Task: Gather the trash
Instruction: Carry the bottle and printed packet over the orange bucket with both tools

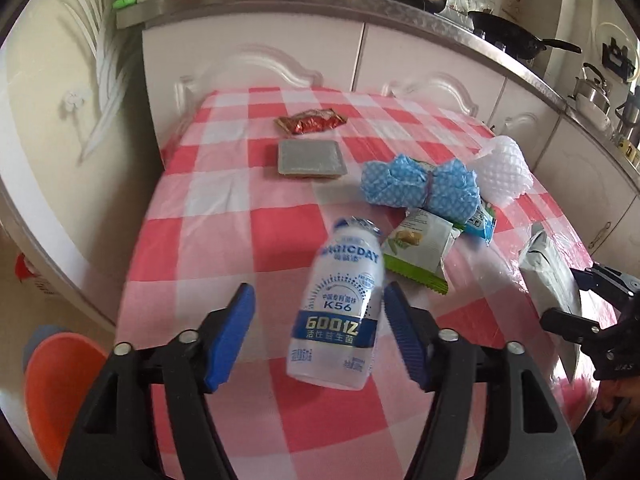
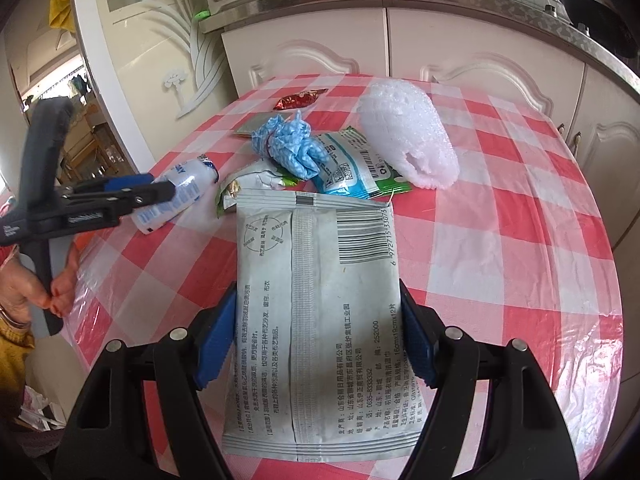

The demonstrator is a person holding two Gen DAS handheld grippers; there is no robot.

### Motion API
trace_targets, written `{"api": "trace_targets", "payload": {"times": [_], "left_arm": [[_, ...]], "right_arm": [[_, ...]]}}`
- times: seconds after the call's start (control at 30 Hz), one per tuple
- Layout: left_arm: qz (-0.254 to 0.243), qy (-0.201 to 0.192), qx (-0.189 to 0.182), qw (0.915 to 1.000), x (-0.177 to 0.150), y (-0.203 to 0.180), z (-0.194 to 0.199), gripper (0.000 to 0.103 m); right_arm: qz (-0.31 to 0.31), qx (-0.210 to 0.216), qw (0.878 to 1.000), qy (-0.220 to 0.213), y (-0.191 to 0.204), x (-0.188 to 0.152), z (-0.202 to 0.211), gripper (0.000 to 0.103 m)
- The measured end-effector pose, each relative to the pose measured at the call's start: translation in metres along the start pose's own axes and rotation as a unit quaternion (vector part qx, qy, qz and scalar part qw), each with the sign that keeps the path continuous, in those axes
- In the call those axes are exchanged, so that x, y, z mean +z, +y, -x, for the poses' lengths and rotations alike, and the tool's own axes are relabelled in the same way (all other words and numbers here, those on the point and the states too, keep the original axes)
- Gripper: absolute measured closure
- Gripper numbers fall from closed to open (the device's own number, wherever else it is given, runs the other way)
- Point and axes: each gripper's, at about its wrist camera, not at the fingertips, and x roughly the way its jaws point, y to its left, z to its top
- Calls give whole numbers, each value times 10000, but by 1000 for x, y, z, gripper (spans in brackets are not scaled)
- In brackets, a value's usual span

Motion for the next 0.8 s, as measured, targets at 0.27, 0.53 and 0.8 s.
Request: {"api": "trace_targets", "payload": {"times": [0.27,0.53,0.8], "left_arm": [[208,41,-30,9998,-7,-4,-12,59],[550,-149,599,9966,-12,20,12,59],[915,-407,1398,9851,-12,59,57,59]], "right_arm": [[-197,117,9997,-61,-6,3,0,30],[-135,291,9994,-94,11,12,-3,30],[49,542,9985,-55,39,23,-9,30]]}}
